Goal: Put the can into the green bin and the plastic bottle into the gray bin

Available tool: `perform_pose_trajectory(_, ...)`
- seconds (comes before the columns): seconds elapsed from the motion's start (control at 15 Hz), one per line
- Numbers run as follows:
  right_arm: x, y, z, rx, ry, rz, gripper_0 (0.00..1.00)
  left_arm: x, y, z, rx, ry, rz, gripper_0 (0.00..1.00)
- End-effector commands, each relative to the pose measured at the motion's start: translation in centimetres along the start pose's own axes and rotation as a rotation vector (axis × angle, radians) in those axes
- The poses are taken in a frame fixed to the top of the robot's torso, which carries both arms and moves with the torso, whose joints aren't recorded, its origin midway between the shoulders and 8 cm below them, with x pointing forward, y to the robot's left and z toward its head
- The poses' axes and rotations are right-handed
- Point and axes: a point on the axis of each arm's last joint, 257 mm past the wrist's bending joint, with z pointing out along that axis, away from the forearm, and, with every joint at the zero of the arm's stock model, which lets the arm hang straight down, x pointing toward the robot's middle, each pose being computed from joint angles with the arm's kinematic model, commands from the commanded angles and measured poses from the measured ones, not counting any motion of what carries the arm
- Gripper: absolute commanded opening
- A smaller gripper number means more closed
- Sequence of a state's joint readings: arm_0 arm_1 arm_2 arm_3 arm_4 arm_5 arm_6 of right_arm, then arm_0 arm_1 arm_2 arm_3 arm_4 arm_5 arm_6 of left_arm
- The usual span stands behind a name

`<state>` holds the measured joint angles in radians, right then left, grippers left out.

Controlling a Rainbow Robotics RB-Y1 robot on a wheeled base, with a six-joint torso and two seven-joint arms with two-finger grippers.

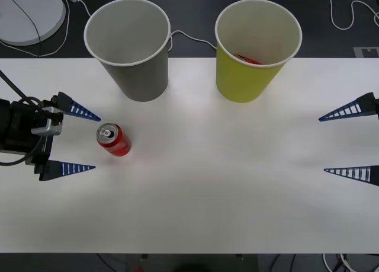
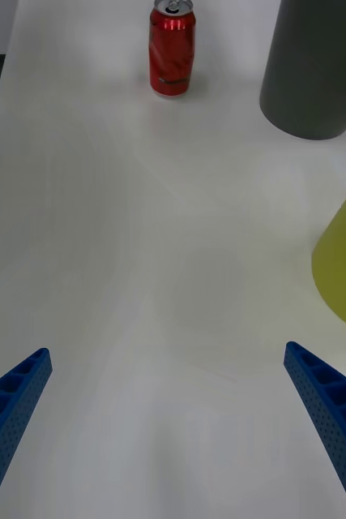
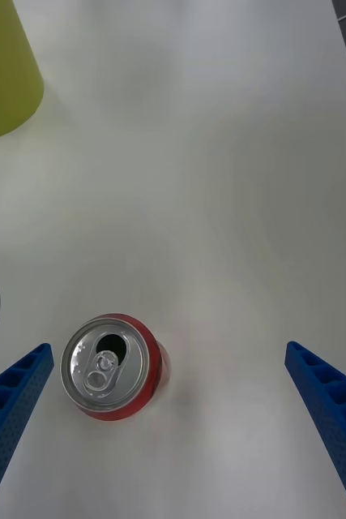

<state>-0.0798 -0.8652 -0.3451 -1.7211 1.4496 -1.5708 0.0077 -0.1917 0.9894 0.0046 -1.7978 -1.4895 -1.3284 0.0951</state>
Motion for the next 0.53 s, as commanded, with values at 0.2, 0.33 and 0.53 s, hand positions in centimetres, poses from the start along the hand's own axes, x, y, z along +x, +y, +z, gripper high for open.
perform_pose_trajectory(0.2, 0.00, 0.00, 0.00, 0.000, 0.000, 0.000, 1.00, 0.36, -0.73, 0.36, 0.021, 0.006, -0.007, 1.00)
perform_pose_trajectory(0.33, 0.00, 0.00, 0.00, 0.000, 0.000, 0.000, 1.00, 0.56, -0.56, 0.06, 0.021, 0.020, 0.002, 1.00)
perform_pose_trajectory(0.53, 0.00, 0.00, 0.00, 0.000, 0.000, 0.000, 1.00, 0.14, -0.35, -0.20, 0.017, 0.003, -0.011, 1.00)
